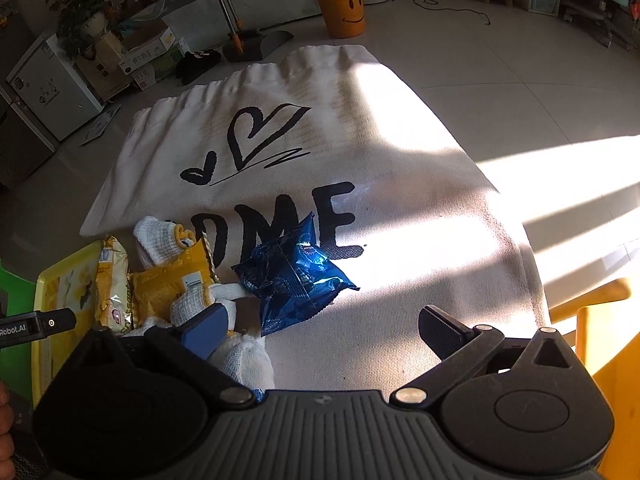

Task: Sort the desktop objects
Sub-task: 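Lower the right tool onto a blue foil snack pack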

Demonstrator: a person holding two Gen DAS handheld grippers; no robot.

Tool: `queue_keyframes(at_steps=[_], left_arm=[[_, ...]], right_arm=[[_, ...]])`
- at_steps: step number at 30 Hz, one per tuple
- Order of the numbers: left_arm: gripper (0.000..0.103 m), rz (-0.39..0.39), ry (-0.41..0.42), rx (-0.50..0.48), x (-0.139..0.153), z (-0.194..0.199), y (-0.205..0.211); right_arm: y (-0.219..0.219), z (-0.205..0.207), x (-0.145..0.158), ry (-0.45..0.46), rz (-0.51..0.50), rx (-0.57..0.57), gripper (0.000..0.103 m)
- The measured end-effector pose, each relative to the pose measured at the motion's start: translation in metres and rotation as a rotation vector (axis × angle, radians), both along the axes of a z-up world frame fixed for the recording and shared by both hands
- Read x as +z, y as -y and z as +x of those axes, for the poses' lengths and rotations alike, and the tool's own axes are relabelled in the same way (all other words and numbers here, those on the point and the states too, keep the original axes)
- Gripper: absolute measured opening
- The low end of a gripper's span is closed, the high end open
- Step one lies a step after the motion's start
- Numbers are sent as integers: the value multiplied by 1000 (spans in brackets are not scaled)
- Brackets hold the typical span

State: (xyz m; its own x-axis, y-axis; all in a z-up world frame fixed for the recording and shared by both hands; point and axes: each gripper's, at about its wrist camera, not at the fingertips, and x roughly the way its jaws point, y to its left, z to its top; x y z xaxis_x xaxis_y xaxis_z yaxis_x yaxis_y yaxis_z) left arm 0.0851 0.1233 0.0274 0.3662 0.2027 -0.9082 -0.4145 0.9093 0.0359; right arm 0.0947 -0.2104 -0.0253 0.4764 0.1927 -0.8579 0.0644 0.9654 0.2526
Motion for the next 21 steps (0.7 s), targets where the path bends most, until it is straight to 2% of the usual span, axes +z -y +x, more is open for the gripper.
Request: queue_keyframes(at_steps=[7,13,21], left_arm=[[102,-53,-35,34,-18,15,-4],[102,-114,-24,44,-27,32,-8],[102,-126,-46,18,-43,47,2]], right_arm=[[-9,11,-8,-14,5,21,102],[-5,22,-18,-54,46,-16,102],[3,34,-26,-85,77,-82,102]])
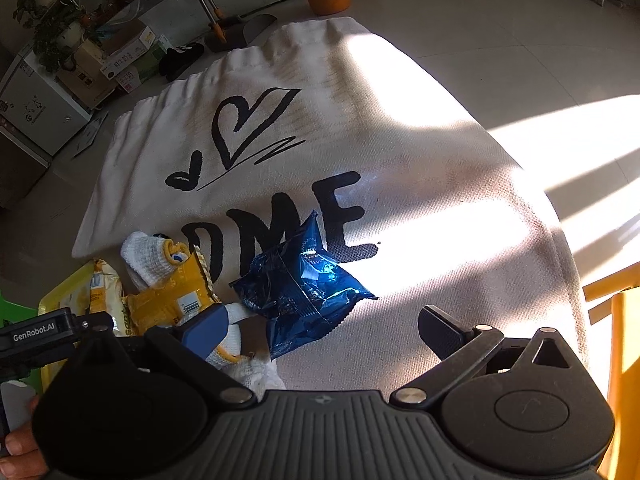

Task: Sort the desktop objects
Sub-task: 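Lower the right tool onto a blue foil snack pack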

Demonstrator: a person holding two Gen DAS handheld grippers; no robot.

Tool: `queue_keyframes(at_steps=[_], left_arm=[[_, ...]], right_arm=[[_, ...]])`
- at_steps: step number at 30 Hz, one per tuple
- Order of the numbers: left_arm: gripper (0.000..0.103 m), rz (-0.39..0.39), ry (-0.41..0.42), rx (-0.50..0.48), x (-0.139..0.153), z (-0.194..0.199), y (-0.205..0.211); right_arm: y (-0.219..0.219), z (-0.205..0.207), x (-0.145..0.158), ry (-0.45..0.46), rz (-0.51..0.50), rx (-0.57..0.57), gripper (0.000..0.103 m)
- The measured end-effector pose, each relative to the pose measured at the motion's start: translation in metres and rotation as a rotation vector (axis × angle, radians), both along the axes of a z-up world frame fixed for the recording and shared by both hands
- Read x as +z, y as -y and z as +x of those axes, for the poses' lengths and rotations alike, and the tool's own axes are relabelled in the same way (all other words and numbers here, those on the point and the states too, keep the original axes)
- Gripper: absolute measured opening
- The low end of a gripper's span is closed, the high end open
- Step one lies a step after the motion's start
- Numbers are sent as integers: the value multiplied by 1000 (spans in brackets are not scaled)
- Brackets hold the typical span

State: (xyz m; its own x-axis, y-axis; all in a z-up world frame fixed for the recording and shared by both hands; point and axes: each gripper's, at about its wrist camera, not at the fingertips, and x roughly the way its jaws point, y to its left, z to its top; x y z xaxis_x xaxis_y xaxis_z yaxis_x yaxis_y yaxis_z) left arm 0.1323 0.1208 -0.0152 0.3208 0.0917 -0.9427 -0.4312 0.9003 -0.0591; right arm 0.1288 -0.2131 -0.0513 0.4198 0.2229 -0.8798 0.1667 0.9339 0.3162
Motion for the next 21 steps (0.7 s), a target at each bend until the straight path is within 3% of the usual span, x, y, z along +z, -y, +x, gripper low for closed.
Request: queue_keyframes(at_steps=[11,18,21], left_arm=[[102,-32,-19,-8,-26,23,4],[102,-34,2,-33,-27,30,17],[102,-69,8,-56,-26,31,24]], right_arm=[[7,10,-10,-48,30,-44,102],[11,14,-15,-69,37,-67,102],[10,15,-16,-70,37,-63,102]])
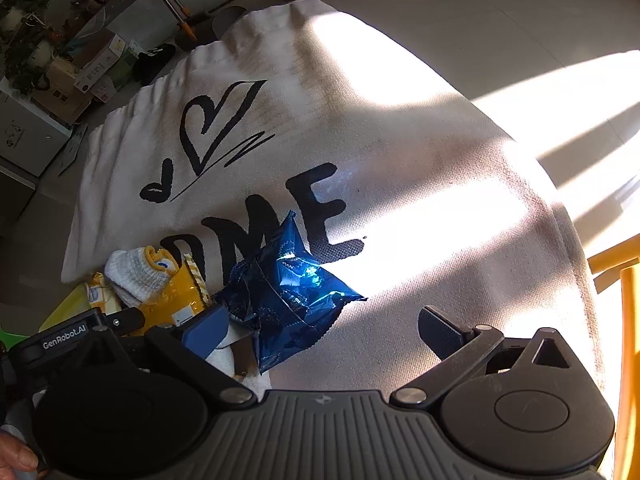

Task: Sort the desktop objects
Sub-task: 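Lower the right tool onto a blue foil snack pack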

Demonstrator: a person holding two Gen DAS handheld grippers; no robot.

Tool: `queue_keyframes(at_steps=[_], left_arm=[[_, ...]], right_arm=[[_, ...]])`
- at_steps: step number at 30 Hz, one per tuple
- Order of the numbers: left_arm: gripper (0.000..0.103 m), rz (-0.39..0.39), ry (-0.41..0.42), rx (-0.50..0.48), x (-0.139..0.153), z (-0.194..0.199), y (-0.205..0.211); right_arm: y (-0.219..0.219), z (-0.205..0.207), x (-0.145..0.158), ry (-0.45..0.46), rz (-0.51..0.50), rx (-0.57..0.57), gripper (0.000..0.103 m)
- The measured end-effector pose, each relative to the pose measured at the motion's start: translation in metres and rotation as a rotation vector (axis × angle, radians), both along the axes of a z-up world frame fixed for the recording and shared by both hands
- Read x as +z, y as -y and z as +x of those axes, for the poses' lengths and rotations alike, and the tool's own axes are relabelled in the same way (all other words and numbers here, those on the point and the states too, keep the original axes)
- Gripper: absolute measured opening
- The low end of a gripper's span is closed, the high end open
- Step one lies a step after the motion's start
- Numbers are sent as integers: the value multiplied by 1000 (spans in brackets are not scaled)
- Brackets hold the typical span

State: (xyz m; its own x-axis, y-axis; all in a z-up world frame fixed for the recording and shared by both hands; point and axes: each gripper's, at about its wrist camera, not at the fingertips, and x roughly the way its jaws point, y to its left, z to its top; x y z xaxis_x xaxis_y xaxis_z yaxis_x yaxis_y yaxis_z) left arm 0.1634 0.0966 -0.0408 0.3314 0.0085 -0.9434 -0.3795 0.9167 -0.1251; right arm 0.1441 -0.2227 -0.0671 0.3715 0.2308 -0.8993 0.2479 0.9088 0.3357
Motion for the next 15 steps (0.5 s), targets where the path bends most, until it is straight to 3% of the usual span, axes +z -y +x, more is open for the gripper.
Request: queue_keyframes(at_steps=[8,15], left_arm=[[102,-23,18,-109,9,-5,29],[102,-12,-33,17,5,-7,2]], right_arm=[[-4,4,-4,-9,-6,16,102],[-4,7,-8,-18,4,31,102]])
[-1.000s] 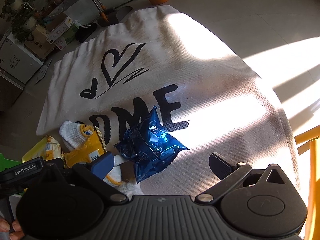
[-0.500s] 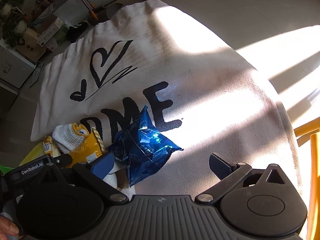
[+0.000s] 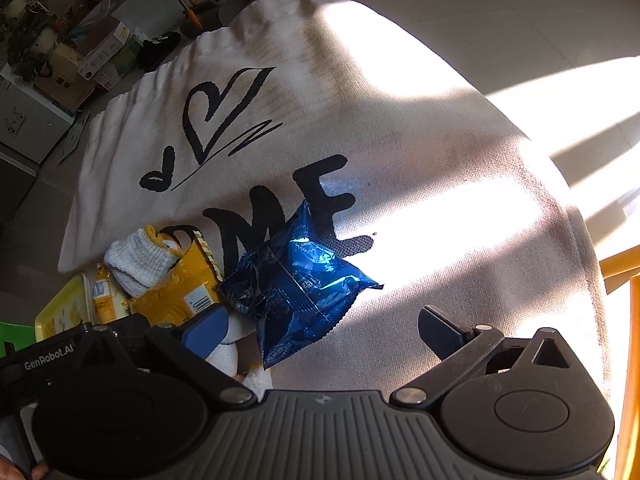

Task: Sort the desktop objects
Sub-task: 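Lower the right tool onto a blue foil snack pack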

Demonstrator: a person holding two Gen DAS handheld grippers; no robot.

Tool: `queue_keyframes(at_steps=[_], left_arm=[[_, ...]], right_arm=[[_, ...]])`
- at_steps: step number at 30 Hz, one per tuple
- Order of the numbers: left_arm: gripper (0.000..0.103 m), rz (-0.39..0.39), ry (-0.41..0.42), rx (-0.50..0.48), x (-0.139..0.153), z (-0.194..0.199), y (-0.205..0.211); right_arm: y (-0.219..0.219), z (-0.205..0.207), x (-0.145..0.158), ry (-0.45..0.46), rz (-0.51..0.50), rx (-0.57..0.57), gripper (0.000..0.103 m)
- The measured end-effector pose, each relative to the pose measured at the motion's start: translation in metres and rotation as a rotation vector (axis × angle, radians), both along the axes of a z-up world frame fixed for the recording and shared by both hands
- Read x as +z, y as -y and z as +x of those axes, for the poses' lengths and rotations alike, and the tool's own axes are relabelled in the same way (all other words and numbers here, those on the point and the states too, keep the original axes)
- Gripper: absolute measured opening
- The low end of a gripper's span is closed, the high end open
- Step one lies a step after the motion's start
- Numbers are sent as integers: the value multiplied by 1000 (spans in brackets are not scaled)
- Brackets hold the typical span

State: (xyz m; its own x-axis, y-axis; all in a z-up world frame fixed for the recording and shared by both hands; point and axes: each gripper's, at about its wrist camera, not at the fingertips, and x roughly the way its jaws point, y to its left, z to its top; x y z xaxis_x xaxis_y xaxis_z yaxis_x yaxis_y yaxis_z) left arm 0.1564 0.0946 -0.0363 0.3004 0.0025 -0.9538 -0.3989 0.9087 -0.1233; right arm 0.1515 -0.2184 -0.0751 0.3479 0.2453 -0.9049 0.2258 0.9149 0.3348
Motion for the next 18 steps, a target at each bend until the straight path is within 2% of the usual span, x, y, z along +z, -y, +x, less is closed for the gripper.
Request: queue_keyframes(at_steps=[4,11,18], left_arm=[[102,14,-14,40,-2,0,-9],[102,70,-55,49,-11,2,-10],[102,92,-72,49,-16,3,-10]], right_arm=[[1,3,-2,-1,1,1,102],[-3,7,-6,-4,-20,19,102],[-11,13,-9,8,-88,55,102]])
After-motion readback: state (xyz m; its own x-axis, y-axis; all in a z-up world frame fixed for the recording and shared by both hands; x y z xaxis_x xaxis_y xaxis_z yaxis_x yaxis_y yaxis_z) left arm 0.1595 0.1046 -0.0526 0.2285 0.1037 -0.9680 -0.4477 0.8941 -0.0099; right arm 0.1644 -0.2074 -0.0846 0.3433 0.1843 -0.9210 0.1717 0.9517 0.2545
